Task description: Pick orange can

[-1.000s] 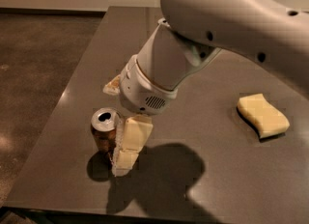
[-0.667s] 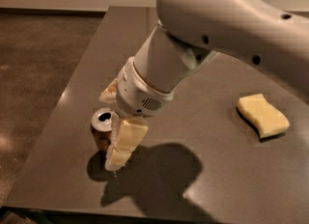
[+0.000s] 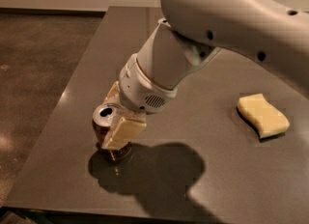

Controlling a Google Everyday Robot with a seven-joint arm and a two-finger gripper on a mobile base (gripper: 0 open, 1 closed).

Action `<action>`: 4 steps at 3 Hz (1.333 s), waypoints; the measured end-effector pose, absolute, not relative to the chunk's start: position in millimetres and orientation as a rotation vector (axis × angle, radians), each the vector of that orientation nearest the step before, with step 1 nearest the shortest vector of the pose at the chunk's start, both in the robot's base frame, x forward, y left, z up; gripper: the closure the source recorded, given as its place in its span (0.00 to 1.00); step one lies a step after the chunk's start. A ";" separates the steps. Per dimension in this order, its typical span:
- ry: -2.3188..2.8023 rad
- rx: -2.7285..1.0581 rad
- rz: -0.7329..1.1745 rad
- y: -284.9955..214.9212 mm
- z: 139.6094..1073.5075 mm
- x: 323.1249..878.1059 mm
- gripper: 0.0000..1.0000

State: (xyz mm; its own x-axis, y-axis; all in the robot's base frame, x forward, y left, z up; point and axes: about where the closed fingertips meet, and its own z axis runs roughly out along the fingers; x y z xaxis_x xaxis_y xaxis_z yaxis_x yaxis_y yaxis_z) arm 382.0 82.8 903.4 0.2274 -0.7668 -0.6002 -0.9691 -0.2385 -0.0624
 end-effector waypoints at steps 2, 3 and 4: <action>1.606 -2.051 0.627 63.4 943.8 402.0 1.00; 1.597 -2.043 0.623 48.8 972.3 413.9 1.00; 1.584 -2.054 0.638 21.7 1008.7 425.7 1.00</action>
Offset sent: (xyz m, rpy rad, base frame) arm 0.0405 -0.0382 0.0735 0.0265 -0.0099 -0.0418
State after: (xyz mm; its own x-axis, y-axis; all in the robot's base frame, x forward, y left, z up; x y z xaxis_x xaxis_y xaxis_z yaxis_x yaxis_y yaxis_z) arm 425.7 21.7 1008.7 0.2270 -0.7542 -0.6161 -0.9707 -0.2263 -0.0807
